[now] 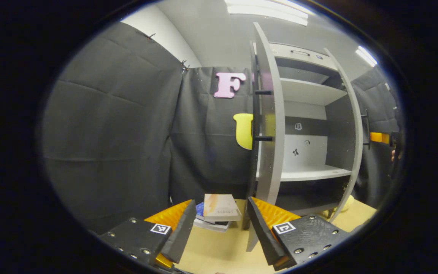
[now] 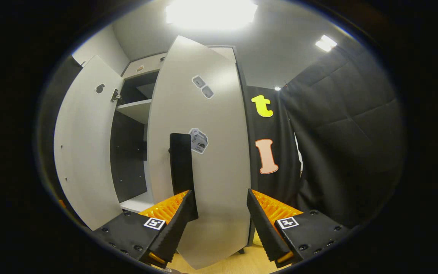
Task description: Grasp the bottle in the cabinet with the left hand and place it on the coaster, then close the right door with the right hand and the left door with the left hand.
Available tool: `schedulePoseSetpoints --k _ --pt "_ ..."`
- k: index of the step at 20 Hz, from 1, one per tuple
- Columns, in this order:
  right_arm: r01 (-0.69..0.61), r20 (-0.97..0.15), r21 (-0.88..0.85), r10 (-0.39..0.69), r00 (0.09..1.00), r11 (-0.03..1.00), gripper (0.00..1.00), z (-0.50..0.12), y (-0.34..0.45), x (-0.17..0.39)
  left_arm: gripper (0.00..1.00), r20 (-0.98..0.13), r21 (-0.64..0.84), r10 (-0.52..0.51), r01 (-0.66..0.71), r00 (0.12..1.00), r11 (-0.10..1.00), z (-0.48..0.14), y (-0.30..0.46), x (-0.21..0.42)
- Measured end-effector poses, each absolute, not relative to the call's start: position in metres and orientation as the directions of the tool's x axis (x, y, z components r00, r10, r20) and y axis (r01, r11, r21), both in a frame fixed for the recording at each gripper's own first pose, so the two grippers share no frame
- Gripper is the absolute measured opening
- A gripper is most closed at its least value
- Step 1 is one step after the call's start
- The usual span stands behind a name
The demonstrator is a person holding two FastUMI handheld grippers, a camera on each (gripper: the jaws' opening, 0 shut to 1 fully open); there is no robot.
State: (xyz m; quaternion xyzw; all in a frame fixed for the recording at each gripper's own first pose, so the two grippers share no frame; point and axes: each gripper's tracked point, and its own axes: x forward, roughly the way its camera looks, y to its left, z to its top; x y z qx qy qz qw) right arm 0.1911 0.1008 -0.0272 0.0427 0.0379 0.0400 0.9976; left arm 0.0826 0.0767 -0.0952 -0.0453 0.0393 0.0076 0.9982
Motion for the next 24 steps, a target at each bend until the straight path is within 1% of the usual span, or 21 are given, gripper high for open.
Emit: schedulePoseSetpoints --k 1,2,3,4,5,6,7,8,13,16,17,18,19,21,22,23,24 --pt "-0.08 -0.074 0.084 0.086 0.994 0.993 0.91 -0.028 0.105 0.193 0.82 -0.079 -0.088 0.019 -0.026 0.997 0.996 -0.094 0.081 0.083" --pt "-0.082 -0.075 0.082 0.088 0.993 0.993 0.87 -0.029 0.109 0.193 0.82 -0.079 -0.089 0.024 -0.031 0.997 0.996 -0.093 0.084 0.083" --pt "-0.083 -0.074 0.082 0.089 0.993 0.993 0.87 -0.028 0.11 0.193 0.87 -0.08 -0.089 0.029 -0.036 0.996 0.995 -0.091 0.087 0.083" --pt "-0.088 -0.074 0.086 0.094 0.993 0.992 0.87 -0.03 0.112 0.19 0.87 -0.08 -0.086 0.033 -0.039 0.996 0.996 -0.09 0.089 0.086" --pt "-0.106 -0.075 0.093 0.113 0.991 0.99 0.91 -0.031 0.117 0.187 0.82 -0.081 -0.079 0.038 -0.045 0.996 0.996 -0.088 0.093 0.089" --pt "-0.123 -0.078 0.098 0.131 0.988 0.988 0.87 -0.033 0.121 0.183 0.87 -0.081 -0.069 0.044 -0.049 0.996 0.996 -0.084 0.096 0.094" --pt "-0.139 -0.081 0.095 0.146 0.986 0.986 0.94 -0.034 0.123 0.18 0.87 -0.075 -0.06 0.048 -0.053 0.996 0.997 -0.077 0.099 0.101" --pt "-0.144 -0.082 0.084 0.151 0.985 0.986 0.96 -0.036 0.123 0.175 0.87 -0.067 -0.053 0.054 -0.057 0.996 0.997 -0.069 0.102 0.107" --pt "-0.187 -0.075 -0.005 0.186 0.98 0.982 0.97 -0.046 0.119 0.146 0.87 -0.022 -0.044 0.071 -0.072 0.997 0.996 -0.02 0.114 0.143" --pt "-0.184 -0.091 -0.05 0.179 0.98 0.982 0.97 -0.053 0.11 0.134 0.87 0.006 -0.083 0.06 -0.059 0.998 0.995 0.007 0.108 0.162" --pt "-0.18 -0.095 -0.056 0.174 0.98 0.982 0.97 -0.054 0.107 0.129 0.82 0.018 -0.091 0.063 -0.061 0.998 0.994 0.017 0.107 0.167" --pt "-0.181 -0.092 -0.055 0.175 0.98 0.982 0.93 -0.053 0.104 0.125 0.82 0.031 -0.093 0.064 -0.061 0.997 0.994 0.023 0.107 0.172" --pt "-0.182 -0.086 -0.054 0.177 0.98 0.982 0.97 -0.051 0.102 0.122 0.82 0.042 -0.088 0.066 -0.062 0.997 0.994 0.029 0.105 0.175" --pt "-0.176 -0.075 -0.068 0.171 0.982 0.982 0.96 -0.049 0.093 0.116 0.82 0.049 -0.075 0.061 -0.057 0.997 0.996 0.03 0.096 0.18" --pt "-0.173 -0.069 -0.084 0.168 0.983 0.981 0.97 -0.047 0.088 0.113 0.87 0.043 -0.08 0.037 -0.034 0.998 0.996 0.026 0.085 0.183" --pt "-0.169 -0.067 -0.102 0.163 0.984 0.98 0.97 -0.047 0.082 0.11 0.81 0.044 -0.075 0.056 -0.053 0.997 0.996 0.025 0.08 0.178" --pt "-0.167 -0.066 -0.122 0.159 0.985 0.978 0.97 -0.047 0.077 0.107 0.81 0.06 -0.054 0.067 -0.064 0.996 0.997 0.026 0.08 0.186"
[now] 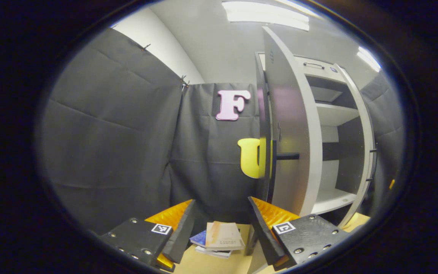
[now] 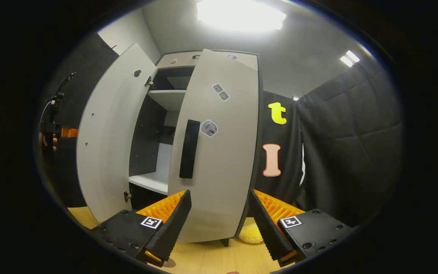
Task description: Grasp the bottle in the cabinet with the left hand and place it on the coaster, then close the right door with the right hand and the left door with the left hand.
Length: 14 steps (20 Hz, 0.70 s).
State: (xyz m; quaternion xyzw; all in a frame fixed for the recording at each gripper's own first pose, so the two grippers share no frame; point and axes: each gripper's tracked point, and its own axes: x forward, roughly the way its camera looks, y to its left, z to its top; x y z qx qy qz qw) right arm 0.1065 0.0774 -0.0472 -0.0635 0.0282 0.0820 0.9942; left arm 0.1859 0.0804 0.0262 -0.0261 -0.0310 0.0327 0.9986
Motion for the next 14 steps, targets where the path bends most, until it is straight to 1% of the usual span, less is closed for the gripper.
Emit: schedulePoseSetpoints --k 1,2,3,6,7,10,12,14 --pt "-0.165 -0.064 -0.141 0.157 0.985 0.976 0.97 -0.047 0.073 0.103 0.81 0.064 -0.033 0.071 -0.069 0.995 0.997 0.028 0.079 0.183" --pt "-0.165 -0.062 -0.158 0.157 0.986 0.974 0.93 -0.047 0.07 0.099 0.85 0.069 -0.025 0.076 -0.075 0.995 0.997 0.03 0.076 0.177" --pt "-0.168 -0.061 -0.174 0.16 0.985 0.97 0.97 -0.047 0.067 0.096 0.83 0.069 -0.019 0.076 -0.075 0.995 0.997 0.031 0.073 0.176" --pt "-0.163 -0.047 -0.184 0.157 0.986 0.969 0.96 -0.043 0.06 0.087 0.74 0.07 -0.032 0.061 -0.059 0.996 0.998 0.032 0.057 0.172" --pt "-0.166 -0.043 -0.178 0.161 0.986 0.97 0.96 -0.041 0.059 0.085 0.74 0.074 -0.036 0.056 -0.053 0.996 0.998 0.032 0.05 0.17" --pt "-0.17 -0.046 -0.165 0.164 0.985 0.972 0.96 -0.041 0.055 0.084 0.87 0.079 -0.051 0.029 -0.025 0.996 0.998 0.035 0.028 0.166" --pt "-0.17 -0.062 -0.157 0.162 0.985 0.973 0.96 -0.045 0.055 0.084 0.87 0.085 -0.055 -0.006 0.011 0.996 0.998 0.038 0.009 0.164" --pt "-0.167 -0.073 -0.155 0.157 0.985 0.974 0.96 -0.047 0.052 0.081 0.87 0.089 -0.07 -0.021 0.027 0.996 0.997 0.037 -0.003 0.162"
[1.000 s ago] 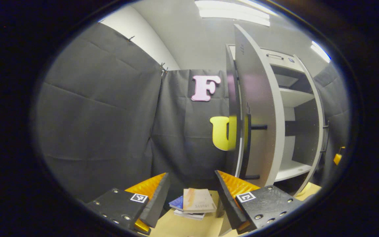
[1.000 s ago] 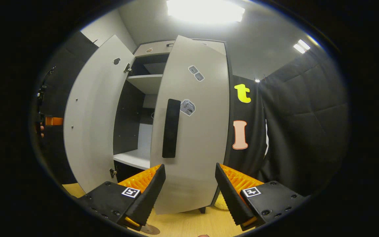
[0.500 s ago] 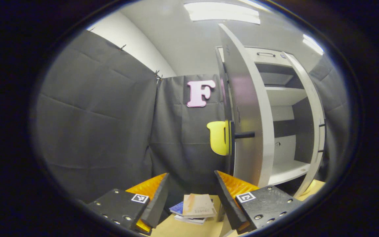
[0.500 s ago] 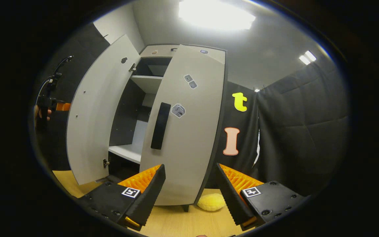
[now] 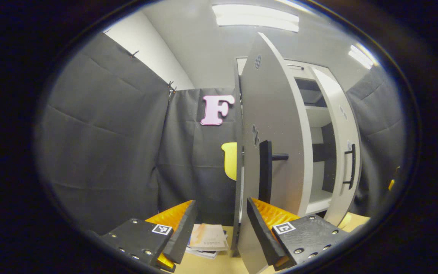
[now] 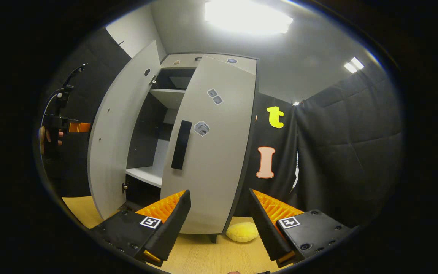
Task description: Grasp the bottle in the cabinet with the left hand and place it on the coaster, then close the right door with the right hand and the left door with the left hand.
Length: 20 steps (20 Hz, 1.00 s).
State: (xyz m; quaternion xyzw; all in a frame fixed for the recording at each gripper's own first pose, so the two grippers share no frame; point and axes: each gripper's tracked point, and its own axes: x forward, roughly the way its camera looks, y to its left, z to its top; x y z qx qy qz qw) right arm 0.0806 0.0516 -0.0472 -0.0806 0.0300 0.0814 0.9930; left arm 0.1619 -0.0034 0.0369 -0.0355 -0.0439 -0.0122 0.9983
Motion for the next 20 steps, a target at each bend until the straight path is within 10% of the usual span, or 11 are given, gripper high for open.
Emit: schedulePoseSetpoints --k 20 --pt "0.04 -0.107 -0.151 -0.057 0.993 0.988 0.96 -0.049 -0.051 0.035 0.81 0.085 -0.031 -0.15 0.153 0.985 0.988 0.022 -0.152 0.198"
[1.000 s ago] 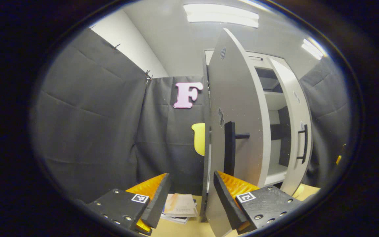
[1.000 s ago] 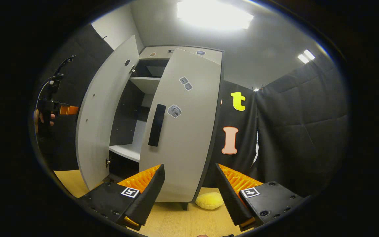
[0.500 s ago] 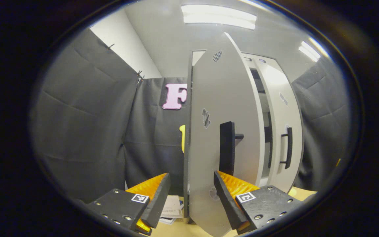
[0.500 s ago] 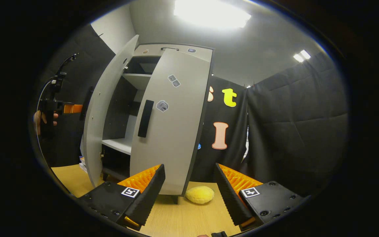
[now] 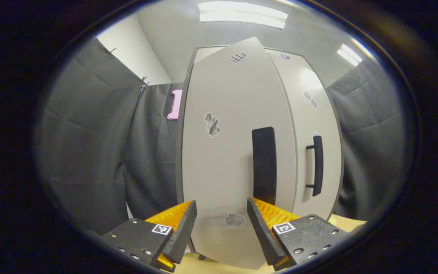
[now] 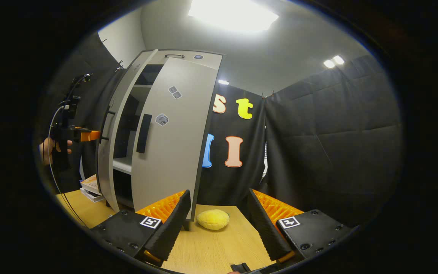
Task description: Grasp the bottle in the cabinet with the left hand and place it on the coaster, then close the right door with the right hand and the left door with the left hand.
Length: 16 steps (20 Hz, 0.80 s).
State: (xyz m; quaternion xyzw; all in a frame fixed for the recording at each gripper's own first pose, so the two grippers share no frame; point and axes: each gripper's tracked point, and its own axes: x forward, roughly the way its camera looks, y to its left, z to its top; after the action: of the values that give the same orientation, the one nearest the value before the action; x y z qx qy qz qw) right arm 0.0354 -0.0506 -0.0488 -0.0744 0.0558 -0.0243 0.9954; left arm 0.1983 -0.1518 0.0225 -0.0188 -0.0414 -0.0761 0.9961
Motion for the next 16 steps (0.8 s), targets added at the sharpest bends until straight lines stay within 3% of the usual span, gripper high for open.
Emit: schedulePoseSetpoints --k 5,7,8,10,11,12,16 --pt "0.04 -0.11 -0.143 -0.056 0.992 0.989 0.96 -0.049 -0.055 0.033 0.81 0.069 -0.045 -0.137 0.141 0.988 0.989 0.019 -0.146 0.193" --pt "0.025 -0.113 -0.123 -0.039 0.993 0.992 0.96 -0.047 -0.054 0.034 0.85 0.077 -0.048 -0.133 0.137 0.988 0.989 0.022 -0.141 0.186" --pt "0.014 -0.107 -0.112 -0.026 0.994 0.994 0.96 -0.044 -0.051 0.036 0.8 0.081 -0.048 -0.131 0.136 0.988 0.99 0.024 -0.139 0.182" --pt "-0.01 -0.097 -0.095 0.001 0.995 0.995 0.96 -0.04 -0.049 0.04 0.8 0.087 -0.031 -0.122 0.125 0.989 0.992 0.027 -0.134 0.173" --pt "-0.023 -0.095 -0.086 0.015 0.995 0.996 0.94 -0.039 -0.047 0.041 0.87 0.088 -0.017 -0.111 0.113 0.99 0.993 0.029 -0.129 0.166" --pt "-0.037 -0.091 -0.074 0.03 0.995 0.997 0.96 -0.037 -0.045 0.043 0.8 0.092 -0.006 -0.102 0.103 0.991 0.995 0.028 -0.123 0.157" --pt "-0.101 -0.076 -0.012 0.1 0.992 0.995 0.96 -0.031 -0.031 0.049 0.8 0.099 0.024 -0.054 0.052 0.994 0.998 0.032 -0.098 0.11"
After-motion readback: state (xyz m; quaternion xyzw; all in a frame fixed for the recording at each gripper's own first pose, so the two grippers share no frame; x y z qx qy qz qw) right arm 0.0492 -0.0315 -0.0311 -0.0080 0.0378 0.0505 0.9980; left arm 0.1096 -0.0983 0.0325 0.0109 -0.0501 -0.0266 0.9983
